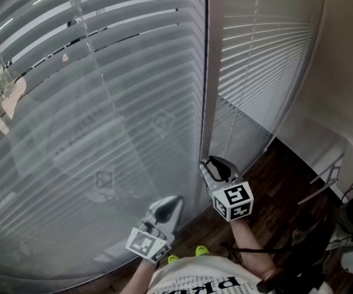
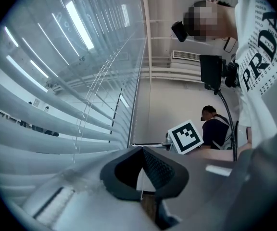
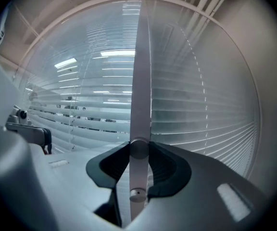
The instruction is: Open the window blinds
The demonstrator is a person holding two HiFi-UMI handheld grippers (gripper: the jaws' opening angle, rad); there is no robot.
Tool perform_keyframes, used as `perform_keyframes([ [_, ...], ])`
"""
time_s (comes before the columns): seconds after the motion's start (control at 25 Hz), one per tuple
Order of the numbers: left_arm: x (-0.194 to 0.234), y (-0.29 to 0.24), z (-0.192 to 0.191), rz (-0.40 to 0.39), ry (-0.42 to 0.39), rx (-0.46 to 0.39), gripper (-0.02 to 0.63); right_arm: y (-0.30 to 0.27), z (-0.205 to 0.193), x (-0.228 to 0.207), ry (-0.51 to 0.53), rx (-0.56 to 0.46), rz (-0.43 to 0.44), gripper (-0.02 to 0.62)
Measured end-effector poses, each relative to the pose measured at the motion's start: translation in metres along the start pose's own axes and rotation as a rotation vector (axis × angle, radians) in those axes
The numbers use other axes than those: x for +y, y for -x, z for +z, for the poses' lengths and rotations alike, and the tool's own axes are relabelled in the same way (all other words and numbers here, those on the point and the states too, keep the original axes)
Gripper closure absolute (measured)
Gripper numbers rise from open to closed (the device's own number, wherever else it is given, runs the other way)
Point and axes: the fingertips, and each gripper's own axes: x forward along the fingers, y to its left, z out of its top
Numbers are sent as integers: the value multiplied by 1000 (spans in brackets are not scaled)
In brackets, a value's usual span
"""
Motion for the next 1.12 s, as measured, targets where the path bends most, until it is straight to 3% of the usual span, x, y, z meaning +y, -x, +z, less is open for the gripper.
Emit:
perform_keyframes([
  [0.2, -1, -1, 0, -1, -2, 1, 614, 0, 0, 0, 54, -4, 2, 465],
  [0.32, -1, -1, 0, 0, -3, 0, 614, 1, 2, 5, 173, 12, 4, 465],
  [0.4, -1, -1, 1, 3, -4, -3, 614, 4, 5, 11, 328, 31, 11, 445],
  [0.6, 1, -2, 2, 6, -5, -9, 614, 8, 5, 19, 902, 94, -24, 440],
  [0.68, 0, -3, 2, 4, -3, -11, 614, 5, 1, 19, 1057, 124, -35, 440],
  [0.92, 2, -3, 2, 10, -1, -13, 614, 0, -5, 16, 1167, 139, -68, 469],
  [1.12, 4, -2, 1, 15, -1, -10, 614, 1, -3, 16, 1129, 111, -70, 466],
])
